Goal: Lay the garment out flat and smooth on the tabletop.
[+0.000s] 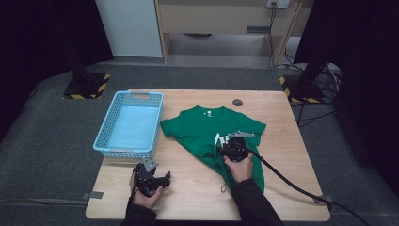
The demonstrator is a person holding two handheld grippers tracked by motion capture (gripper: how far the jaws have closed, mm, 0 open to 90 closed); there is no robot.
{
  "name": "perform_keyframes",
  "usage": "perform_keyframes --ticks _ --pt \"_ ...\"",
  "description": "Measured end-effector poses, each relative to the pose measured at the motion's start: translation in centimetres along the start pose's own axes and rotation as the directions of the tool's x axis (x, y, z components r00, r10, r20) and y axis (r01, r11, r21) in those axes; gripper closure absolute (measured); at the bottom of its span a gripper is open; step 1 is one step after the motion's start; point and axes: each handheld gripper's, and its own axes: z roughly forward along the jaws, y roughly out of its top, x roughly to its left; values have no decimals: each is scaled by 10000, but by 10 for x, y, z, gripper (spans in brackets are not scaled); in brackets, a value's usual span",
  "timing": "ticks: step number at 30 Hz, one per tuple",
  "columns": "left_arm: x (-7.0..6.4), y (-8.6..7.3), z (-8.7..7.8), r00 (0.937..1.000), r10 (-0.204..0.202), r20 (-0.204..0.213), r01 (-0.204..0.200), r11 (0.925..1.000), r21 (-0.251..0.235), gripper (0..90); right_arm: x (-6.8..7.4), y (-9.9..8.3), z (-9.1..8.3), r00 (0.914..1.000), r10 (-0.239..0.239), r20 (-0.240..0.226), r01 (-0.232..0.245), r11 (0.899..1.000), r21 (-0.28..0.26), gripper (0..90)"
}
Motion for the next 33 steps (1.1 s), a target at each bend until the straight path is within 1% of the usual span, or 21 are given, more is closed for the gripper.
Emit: perform_keyframes --ticks 1,2,5,7,8,10,12,14,16,18,20,23,27,28,29,30,33 --pt "0 0 0 10000 3 2 -3 10000 2 105 -1 -1 1 9998 -113 175 111 9999 78 597" --pt "0 0 0 10000 3 2 -3 10000 1 105 -2 -2 1 9995 -205 236 204 9998 29 593" --pt "0 0 0 10000 14 9 -14 10000 -1 106 -4 -2 -4 9996 -193 228 194 9998 -43 566" --pt "-1 0 0 10000 49 52 -49 10000 -47 118 -4 -1 -10 9997 -237 104 240 9994 -241 543" --pt "-2 0 -1 9999 124 104 -123 9999 -82 136 -5 -1 -13 9997 -237 66 239 9992 -329 530" --pt "-3 0 -1 9995 207 219 -204 9997 -152 175 -5 -2 -23 9992 -392 64 395 9979 -516 499" --pt "-6 0 -1 9989 249 393 -242 9995 -199 191 -7 -4 -31 9976 -653 230 667 9955 -676 471" --pt "-10 2 -1 9978 186 631 -176 9997 -167 199 -9 -9 -38 9949 -894 466 928 9927 -772 456" --pt "-14 6 -1 9959 187 886 -165 9995 -252 214 -11 -15 -45 9922 -1037 696 1090 9910 -776 446" --pt "-17 11 -3 9934 130 1136 -92 9994 -342 230 -15 -21 -51 9905 -1121 792 1181 9902 -749 438" --pt "-19 16 -4 9909 135 1340 -86 9993 -368 259 -19 -27 -57 9906 -1073 844 1137 9907 -749 430" --pt "-23 24 -4 9849 36 1729 27 9994 -358 315 -25 -36 -68 9918 -981 820 1046 9913 -796 420" --pt "-29 35 -2 9799 30 1997 53 9991 -410 364 -30 -50 -78 9922 -1023 706 1082 9905 -854 406" --pt "-29 35 -2 9799 30 1997 53 9991 -410 372 -30 -50 -78 9922 -1023 706 1082 9905 -854 406" --pt "-33 43 0 9767 13 2144 80 9991 -425 372 -31 -53 -79 9931 -1002 605 1052 9907 -857 402" --pt "-36 48 1 9746 28 2240 69 9991 -426 380 -33 -59 -80 9922 -1098 589 1143 9903 -794 400" --pt "-45 64 6 9690 210 2460 -120 9992 -383 402 -34 -66 -78 9897 -1308 574 1342 9892 -589 392"
